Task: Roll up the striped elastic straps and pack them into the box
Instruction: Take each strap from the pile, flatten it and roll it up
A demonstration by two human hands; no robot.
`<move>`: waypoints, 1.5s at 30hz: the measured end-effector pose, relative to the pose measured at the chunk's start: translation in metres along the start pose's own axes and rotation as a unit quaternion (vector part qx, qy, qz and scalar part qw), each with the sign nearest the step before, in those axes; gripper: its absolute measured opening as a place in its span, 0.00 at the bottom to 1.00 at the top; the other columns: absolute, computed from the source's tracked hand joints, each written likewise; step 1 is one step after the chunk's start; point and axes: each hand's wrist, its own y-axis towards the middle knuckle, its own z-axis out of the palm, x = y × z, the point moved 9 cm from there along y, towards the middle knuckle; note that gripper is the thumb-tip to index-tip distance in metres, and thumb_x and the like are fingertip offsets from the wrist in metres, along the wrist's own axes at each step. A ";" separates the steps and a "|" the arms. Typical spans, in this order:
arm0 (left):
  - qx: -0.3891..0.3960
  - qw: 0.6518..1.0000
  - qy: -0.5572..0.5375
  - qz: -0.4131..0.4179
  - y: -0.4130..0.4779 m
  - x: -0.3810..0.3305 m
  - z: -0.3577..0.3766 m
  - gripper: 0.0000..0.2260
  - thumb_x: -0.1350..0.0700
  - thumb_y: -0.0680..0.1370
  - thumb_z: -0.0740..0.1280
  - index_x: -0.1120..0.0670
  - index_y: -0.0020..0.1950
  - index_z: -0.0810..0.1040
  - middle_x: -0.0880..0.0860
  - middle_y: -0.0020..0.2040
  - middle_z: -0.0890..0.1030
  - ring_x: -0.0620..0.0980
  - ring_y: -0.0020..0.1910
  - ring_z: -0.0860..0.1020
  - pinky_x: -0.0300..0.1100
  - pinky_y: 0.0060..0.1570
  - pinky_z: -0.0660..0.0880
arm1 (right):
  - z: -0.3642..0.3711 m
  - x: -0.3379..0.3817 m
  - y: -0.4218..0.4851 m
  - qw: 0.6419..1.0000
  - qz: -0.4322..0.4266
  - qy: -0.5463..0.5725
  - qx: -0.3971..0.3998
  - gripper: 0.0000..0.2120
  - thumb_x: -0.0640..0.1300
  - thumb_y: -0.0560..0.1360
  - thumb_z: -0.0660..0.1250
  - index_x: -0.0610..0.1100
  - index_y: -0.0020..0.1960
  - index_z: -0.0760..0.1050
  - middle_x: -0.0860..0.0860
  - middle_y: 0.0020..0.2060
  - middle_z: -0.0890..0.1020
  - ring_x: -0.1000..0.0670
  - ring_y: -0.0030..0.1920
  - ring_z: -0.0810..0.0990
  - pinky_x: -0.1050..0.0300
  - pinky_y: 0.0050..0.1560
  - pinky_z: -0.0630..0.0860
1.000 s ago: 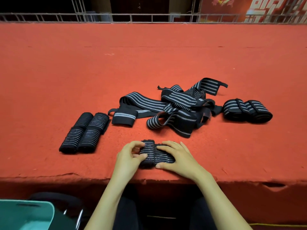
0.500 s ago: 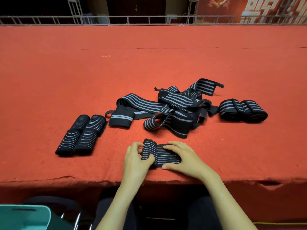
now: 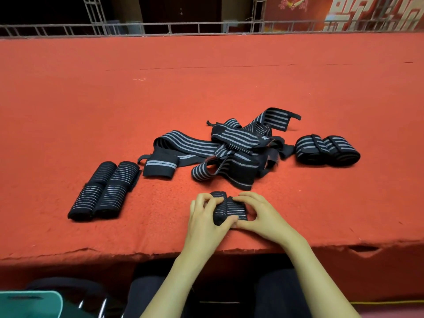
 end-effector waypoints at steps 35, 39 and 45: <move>0.004 0.972 -0.051 -0.228 -0.008 0.049 -0.030 0.10 0.58 0.78 0.63 0.57 0.52 0.62 0.53 0.52 0.69 0.51 0.49 0.69 0.41 0.45 0.61 | -0.003 0.006 0.034 0.989 0.101 -0.063 -0.091 0.11 0.43 0.79 0.61 0.44 0.60 0.74 0.49 0.53 0.75 0.49 0.54 0.75 0.53 0.54 0.71; 0.002 0.972 -0.043 -0.233 -0.008 0.050 -0.032 0.10 0.58 0.78 0.63 0.56 0.52 0.62 0.53 0.52 0.69 0.50 0.48 0.68 0.40 0.45 0.61 | 0.001 0.005 0.038 0.990 0.104 -0.043 -0.091 0.07 0.46 0.78 0.63 0.46 0.54 0.76 0.53 0.47 0.73 0.50 0.52 0.74 0.56 0.50 0.69; -0.007 0.975 -0.016 -0.222 -0.010 0.045 -0.032 0.11 0.57 0.78 0.63 0.55 0.52 0.60 0.51 0.52 0.67 0.50 0.49 0.67 0.41 0.46 0.60 | 0.005 0.006 0.041 0.987 0.133 -0.039 -0.080 0.07 0.49 0.73 0.70 0.49 0.43 0.72 0.52 0.44 0.76 0.49 0.50 0.74 0.55 0.47 0.69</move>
